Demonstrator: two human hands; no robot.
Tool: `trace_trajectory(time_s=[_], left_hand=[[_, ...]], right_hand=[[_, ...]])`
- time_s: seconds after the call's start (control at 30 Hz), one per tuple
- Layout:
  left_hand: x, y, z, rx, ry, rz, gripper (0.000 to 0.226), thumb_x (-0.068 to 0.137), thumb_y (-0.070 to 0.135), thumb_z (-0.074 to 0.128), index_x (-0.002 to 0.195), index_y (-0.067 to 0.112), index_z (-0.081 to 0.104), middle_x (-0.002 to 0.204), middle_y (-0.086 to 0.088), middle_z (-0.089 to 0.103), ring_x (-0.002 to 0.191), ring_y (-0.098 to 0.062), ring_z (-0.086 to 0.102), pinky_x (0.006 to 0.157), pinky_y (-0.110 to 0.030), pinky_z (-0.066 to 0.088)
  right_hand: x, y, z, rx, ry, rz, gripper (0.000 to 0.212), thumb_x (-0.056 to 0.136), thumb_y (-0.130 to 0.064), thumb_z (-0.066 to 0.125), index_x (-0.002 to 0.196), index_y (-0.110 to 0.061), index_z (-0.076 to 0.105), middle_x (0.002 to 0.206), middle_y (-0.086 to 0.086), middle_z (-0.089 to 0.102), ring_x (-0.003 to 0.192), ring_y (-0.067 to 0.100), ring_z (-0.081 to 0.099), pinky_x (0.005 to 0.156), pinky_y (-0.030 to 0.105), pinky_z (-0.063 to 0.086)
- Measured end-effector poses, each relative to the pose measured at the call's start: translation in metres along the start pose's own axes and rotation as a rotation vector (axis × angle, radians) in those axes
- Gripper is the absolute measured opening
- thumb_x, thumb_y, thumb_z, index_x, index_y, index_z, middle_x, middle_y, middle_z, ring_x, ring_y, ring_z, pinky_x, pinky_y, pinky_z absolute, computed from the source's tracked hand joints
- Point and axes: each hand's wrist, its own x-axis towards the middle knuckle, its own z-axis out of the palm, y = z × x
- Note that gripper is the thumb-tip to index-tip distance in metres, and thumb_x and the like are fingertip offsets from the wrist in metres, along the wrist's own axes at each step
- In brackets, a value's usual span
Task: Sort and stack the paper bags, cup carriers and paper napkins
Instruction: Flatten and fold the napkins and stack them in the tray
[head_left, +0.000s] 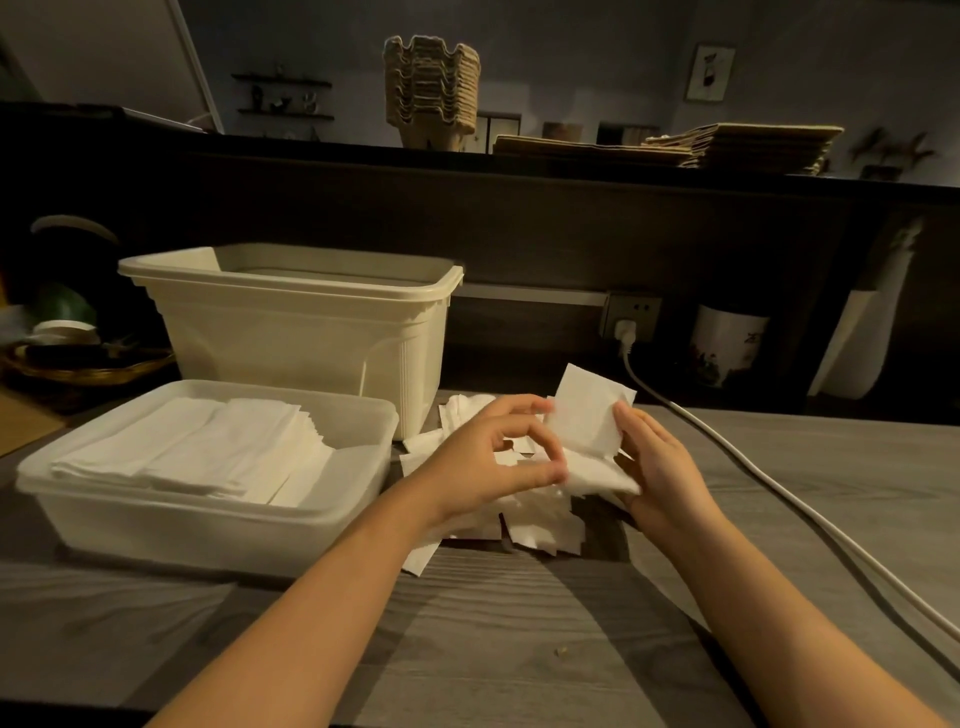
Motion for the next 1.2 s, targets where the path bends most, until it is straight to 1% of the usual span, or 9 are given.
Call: trace_trajectory(time_s=[0.13,0.23,0.33,0.47,0.7,0.8,1.0,1.1,1.2], left_hand=[[0.0008,0.002,0.0002,-0.063,0.073,-0.045,0.015,0.091,0.03,0.056,0.079,0.035,0.062,0.133,0.02,0.037,0.117,0.004,0.038,0.102,-0.029,0.034],[0.0024,0.0003,0.0009,-0.11,0.1,-0.045,0.014,0.093,0.031,0.052,0.085,0.037,0.063,0.131,0.014,0.046,0.115,-0.005,0.051,0.101,-0.037,0.044],[0.0016,-0.0026,0.003,-0.089,0.061,-0.042,0.017,0.092,0.02,0.057,0.094,0.037,0.061,0.118,0.016,0.056,0.104,-0.007,0.06,0.092,-0.03,0.052],[0.0034,-0.0059,0.0028,-0.034,0.103,-0.058,0.022,0.089,0.009,0.06,0.091,0.031,0.059,0.1,0.014,0.06,0.094,-0.005,0.061,0.081,-0.02,0.054],[0.0042,-0.007,0.0015,-0.119,0.165,-0.09,0.03,0.085,0.004,0.064,0.095,0.027,0.049,0.091,0.007,0.06,0.075,-0.003,0.061,0.064,-0.015,0.05],[0.0036,-0.0064,0.0015,-0.098,0.167,-0.096,0.036,0.087,0.006,0.063,0.104,0.033,0.049,0.101,0.008,0.059,0.082,-0.005,0.061,0.065,-0.015,0.051],[0.004,-0.0077,0.0003,0.064,0.161,-0.101,0.034,0.091,0.006,0.056,0.118,0.026,0.061,0.113,0.008,0.061,0.104,-0.007,0.056,0.077,-0.008,0.046],[0.0035,-0.0049,-0.001,0.04,0.181,-0.074,0.04,0.094,0.001,0.045,0.112,0.033,0.061,0.104,0.026,0.055,0.098,0.009,0.051,0.075,0.002,0.04],[0.0036,-0.0029,-0.0008,-0.041,0.215,-0.056,0.042,0.096,0.002,0.039,0.103,0.037,0.061,0.1,0.033,0.053,0.089,0.02,0.051,0.083,-0.008,0.044]], right_hand=[[0.0002,0.0,0.0008,-0.002,-0.009,-0.026,0.015,0.095,-0.025,0.049,0.097,-0.017,0.061,0.096,0.004,0.066,0.088,0.019,0.064,0.07,0.033,0.053],[-0.0009,0.0001,0.0027,-0.024,-0.039,-0.035,0.015,0.095,-0.025,0.049,0.095,-0.017,0.062,0.091,0.002,0.066,0.083,0.016,0.064,0.066,0.03,0.052],[-0.0021,0.0016,0.0035,-0.05,-0.067,-0.037,0.015,0.094,-0.026,0.049,0.096,-0.019,0.062,0.091,0.0,0.067,0.084,0.017,0.064,0.067,0.031,0.052],[-0.0028,0.0034,0.0034,-0.07,-0.074,-0.057,0.016,0.094,-0.027,0.049,0.098,-0.022,0.063,0.093,-0.001,0.068,0.088,0.018,0.064,0.07,0.031,0.051],[-0.0027,0.0007,0.0049,-0.043,-0.101,-0.08,0.018,0.094,-0.025,0.048,0.104,-0.023,0.063,0.095,-0.003,0.069,0.091,0.014,0.064,0.074,0.029,0.051],[-0.0036,0.0002,0.005,-0.009,-0.177,-0.073,0.018,0.088,-0.029,0.051,0.099,-0.022,0.064,0.098,-0.002,0.067,0.097,0.017,0.061,0.085,0.034,0.048],[-0.0075,0.0008,0.0071,-0.082,-0.248,0.017,0.033,0.078,-0.046,0.058,0.102,-0.024,0.066,0.109,-0.001,0.065,0.102,0.021,0.058,0.079,0.034,0.045],[-0.0066,-0.0006,0.0071,-0.111,-0.217,0.047,0.042,0.081,-0.055,0.043,0.074,-0.018,0.061,0.09,-0.002,0.067,0.085,0.019,0.059,0.075,0.032,0.044],[-0.0075,-0.0004,0.0074,-0.143,-0.23,0.001,0.037,0.084,-0.05,0.046,0.084,-0.017,0.063,0.097,0.0,0.067,0.088,0.016,0.063,0.067,0.031,0.051]])
